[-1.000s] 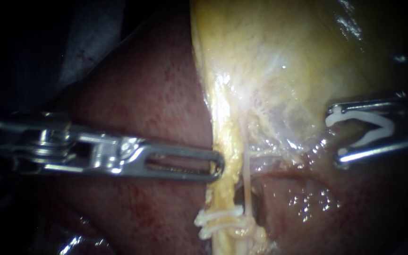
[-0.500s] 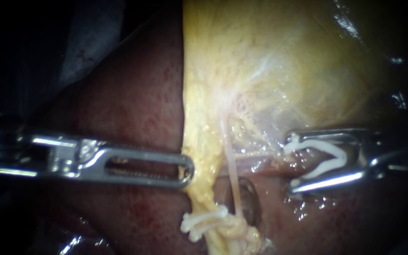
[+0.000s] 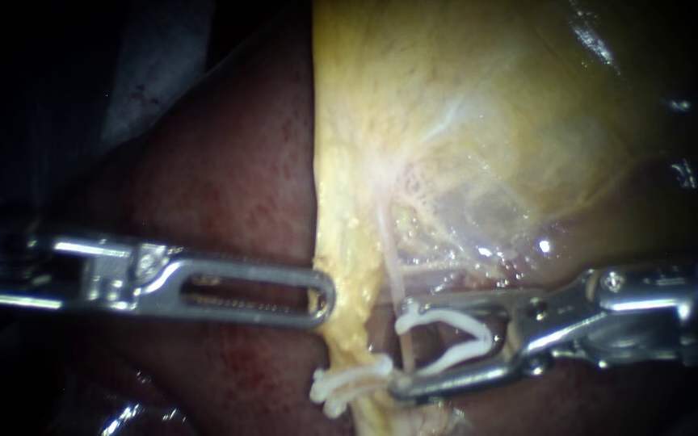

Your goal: Clipping third clip left tube

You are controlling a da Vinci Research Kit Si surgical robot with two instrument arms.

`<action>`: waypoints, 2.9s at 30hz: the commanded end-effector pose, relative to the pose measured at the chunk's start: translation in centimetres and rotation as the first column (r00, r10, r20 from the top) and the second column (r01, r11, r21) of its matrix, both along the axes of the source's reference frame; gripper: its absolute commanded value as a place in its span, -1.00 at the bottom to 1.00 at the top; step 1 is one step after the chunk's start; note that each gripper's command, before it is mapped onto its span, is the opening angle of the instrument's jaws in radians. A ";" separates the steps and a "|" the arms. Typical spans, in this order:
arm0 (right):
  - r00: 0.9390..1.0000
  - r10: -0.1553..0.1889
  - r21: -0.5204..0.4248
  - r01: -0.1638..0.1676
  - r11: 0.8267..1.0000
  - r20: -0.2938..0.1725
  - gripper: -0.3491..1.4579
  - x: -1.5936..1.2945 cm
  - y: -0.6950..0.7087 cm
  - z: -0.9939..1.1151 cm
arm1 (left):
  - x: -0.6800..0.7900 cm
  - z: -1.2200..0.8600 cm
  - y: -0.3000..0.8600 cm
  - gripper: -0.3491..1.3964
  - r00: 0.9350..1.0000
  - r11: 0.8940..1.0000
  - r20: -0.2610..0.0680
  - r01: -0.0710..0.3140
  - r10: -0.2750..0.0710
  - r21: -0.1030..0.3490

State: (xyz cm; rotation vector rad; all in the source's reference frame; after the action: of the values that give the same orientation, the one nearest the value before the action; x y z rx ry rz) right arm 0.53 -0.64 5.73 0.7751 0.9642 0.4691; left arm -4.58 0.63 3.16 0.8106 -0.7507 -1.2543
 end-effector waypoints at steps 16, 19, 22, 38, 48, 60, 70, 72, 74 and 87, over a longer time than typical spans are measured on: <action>1.000 -0.007 0.011 0.007 1.000 0.004 0.03 0.34 0.01 0.22 | -0.03 -0.06 -0.02 -1.00 1.000 1.000 0.002 0.003 -0.003 0.001; 1.000 -0.019 0.020 0.019 1.000 0.001 0.02 0.45 0.00 0.24 | -0.03 -0.06 -0.02 -1.00 1.000 1.000 0.002 0.003 -0.003 0.001; 0.999 -0.040 0.028 0.040 0.999 -0.005 0.01 0.56 -0.01 0.27 | -0.03 -0.06 -0.02 -1.00 1.000 1.000 0.002 0.003 -0.003 0.001; 0.998 -0.054 0.044 0.054 0.998 -0.008 -0.01 0.76 0.03 0.25 | -0.05 -0.05 -0.03 -1.00 1.000 1.000 0.001 0.004 -0.004 0.000; 1.000 -0.025 0.047 0.024 0.999 0.000 -0.04 0.72 0.25 0.11 | -0.06 -0.05 -0.04 -1.00 1.000 1.000 0.000 0.004 -0.004 -0.001; 1.000 -0.015 0.060 0.015 0.998 0.006 -0.13 0.69 0.32 0.08 | -0.07 -0.04 -0.04 -1.00 1.000 1.000 0.000 0.005 -0.005 -0.001; 0.999 0.023 0.166 -0.030 0.986 0.047 -0.84 0.64 0.22 0.13 | -0.08 -0.03 -0.05 -1.00 1.000 1.000 -0.001 0.005 -0.005 -0.002; 0.999 0.022 0.166 -0.029 0.986 0.047 -0.87 0.63 0.22 0.13 | -0.08 -0.03 -0.05 -1.00 1.000 1.000 -0.001 0.005 -0.005 -0.002; 0.999 0.021 0.165 -0.029 0.986 0.047 -0.90 0.63 0.21 0.13 | -0.08 -0.03 -0.05 -1.00 1.000 1.000 -0.001 0.005 -0.005 -0.002; 0.999 0.021 0.165 -0.028 0.986 0.046 -0.91 0.62 0.21 0.13 | -0.08 -0.03 -0.05 -1.00 1.000 1.000 -0.001 0.005 -0.005 -0.002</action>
State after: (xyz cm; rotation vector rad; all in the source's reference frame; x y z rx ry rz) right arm 1.15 -0.43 5.86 0.9000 0.9016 0.5915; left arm -4.65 0.59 3.13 0.8072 -0.7539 -1.2580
